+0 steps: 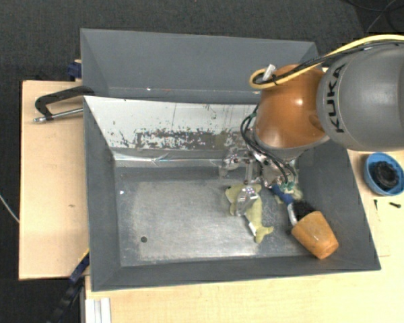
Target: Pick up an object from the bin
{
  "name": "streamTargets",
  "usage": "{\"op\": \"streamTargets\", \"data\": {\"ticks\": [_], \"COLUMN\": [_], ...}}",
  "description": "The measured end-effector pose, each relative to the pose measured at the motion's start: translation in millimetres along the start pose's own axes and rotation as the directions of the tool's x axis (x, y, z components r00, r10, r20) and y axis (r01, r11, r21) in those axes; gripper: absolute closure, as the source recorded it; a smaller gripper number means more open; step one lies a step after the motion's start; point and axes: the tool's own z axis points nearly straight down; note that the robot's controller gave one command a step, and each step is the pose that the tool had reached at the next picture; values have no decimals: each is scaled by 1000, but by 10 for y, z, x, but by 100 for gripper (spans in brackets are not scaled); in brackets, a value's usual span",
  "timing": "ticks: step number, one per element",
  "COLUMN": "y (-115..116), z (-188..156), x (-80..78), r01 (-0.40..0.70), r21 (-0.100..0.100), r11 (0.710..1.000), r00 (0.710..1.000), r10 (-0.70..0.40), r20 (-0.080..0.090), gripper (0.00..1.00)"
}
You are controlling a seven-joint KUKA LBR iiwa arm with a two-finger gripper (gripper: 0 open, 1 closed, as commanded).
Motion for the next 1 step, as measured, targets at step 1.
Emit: {"op": "streamTargets", "data": {"ticks": [1], "y": [-472], "z": [224], "x": [39], "r01": [-262], "r21": [-8], "r11": [965], "r00": [965], "r10": [262], "r20": [3], "gripper": [0]}}
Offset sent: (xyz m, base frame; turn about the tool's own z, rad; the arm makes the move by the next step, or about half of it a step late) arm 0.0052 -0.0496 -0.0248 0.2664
